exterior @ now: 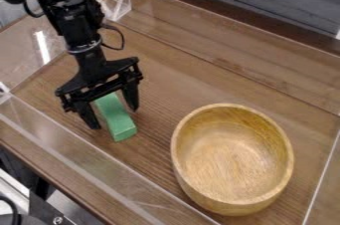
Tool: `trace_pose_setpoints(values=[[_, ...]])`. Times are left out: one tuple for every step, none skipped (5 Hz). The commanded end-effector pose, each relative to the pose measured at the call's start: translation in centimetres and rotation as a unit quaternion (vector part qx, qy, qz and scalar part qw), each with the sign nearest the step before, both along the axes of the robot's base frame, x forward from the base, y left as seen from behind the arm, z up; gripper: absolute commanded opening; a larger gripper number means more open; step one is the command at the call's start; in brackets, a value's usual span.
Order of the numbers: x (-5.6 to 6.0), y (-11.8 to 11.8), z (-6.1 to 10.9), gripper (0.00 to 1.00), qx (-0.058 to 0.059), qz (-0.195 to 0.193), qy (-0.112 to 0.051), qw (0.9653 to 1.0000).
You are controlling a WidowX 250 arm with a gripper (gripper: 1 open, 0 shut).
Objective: Put the green block in the brown bowl
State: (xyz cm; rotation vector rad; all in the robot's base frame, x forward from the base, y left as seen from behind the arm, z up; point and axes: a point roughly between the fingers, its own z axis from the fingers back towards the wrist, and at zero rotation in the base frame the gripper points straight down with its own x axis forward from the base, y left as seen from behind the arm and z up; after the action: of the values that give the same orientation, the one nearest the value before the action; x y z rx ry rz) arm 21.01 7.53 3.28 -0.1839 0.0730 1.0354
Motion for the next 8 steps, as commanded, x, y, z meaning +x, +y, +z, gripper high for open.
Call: trace_pose_setpoints(values=[[1.2, 0.3, 0.8, 1.00, 0.009, -0.001, -0.018, 0.9998], [1.4, 0.1, 0.8, 1.00, 0.008, -0.001, -0.015, 0.9999], [1.6, 0.0, 0.8, 1.00, 0.008, -0.001, -0.013, 0.9999], [1.8, -0.1, 0.6, 1.00, 0.008, -0.001, -0.010, 0.9999], [2.0, -0.2, 0.5, 1.00, 0.008, -0.002, -0.007, 0.9999], [2.1, -0.3, 0.4, 1.00, 0.008, -0.003, -0.005, 1.0000], [2.2, -0.4, 0.3, 1.00, 0.008, -0.004, -0.002, 1.0000], [2.3, -0.5, 0.2, 1.00, 0.008, -0.005, 0.002, 1.0000]])
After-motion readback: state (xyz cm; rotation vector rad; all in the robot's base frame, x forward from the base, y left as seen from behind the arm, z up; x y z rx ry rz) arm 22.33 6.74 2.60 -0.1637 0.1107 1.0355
